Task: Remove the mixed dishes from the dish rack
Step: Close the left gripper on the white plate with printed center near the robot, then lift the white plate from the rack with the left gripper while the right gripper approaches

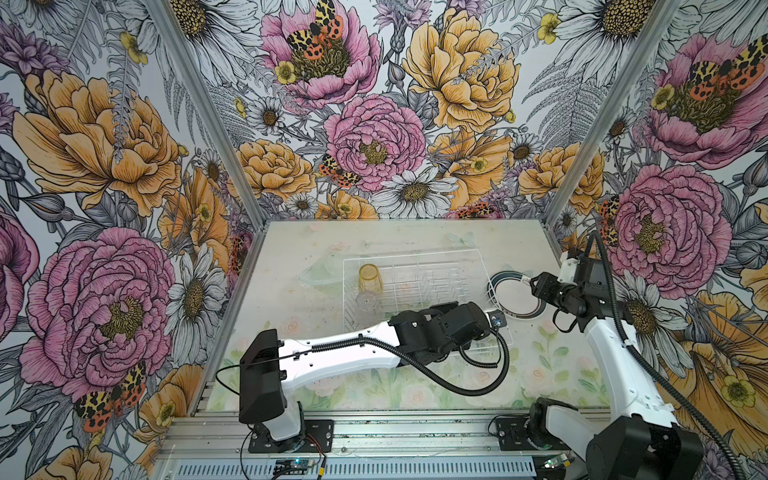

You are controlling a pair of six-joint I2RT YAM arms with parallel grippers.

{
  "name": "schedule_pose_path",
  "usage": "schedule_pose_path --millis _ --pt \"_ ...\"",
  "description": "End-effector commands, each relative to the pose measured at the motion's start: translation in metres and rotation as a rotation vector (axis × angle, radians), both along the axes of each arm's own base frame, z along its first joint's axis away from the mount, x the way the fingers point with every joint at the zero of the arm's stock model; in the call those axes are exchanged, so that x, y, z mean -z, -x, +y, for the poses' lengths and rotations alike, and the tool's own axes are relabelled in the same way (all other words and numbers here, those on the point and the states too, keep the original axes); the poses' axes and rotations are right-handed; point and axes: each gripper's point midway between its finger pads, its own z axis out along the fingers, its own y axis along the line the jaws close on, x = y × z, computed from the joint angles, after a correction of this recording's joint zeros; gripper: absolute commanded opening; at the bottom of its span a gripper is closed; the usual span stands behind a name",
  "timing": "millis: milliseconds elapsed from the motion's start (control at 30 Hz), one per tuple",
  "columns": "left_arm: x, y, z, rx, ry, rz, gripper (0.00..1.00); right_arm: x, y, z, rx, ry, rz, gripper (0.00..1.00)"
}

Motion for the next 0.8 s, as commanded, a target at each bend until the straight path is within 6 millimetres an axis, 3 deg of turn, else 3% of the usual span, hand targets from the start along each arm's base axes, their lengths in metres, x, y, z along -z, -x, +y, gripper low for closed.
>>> schedule_pose_path --millis 0,133,400,600,767 --pt "-0.037 -0.003 0.002 -0.016 0.139 -0.012 0.0 -0.015 0.0 0.009 -0.042 -0.009 -0.054 0.52" --pt "-0.06 -0.012 0.014 -0.051 0.262 0.046 0.0 -0.023 -0.001 0.015 -0.072 -0.024 -0.084 0.52" --pt "-0.097 -0.055 0.05 -0.148 0.626 0.224 0.0 -0.049 0.0 0.047 -0.23 -0.113 -0.213 0.51" --pt "-0.119 -0.077 0.07 -0.066 0.996 0.483 0.0 -0.071 0.006 0.082 -0.395 -0.204 -0.322 0.51" --pt "-0.124 -0.084 0.074 0.002 1.126 0.62 0.0 -0.084 0.015 0.116 -0.552 -0.299 -0.394 0.51"
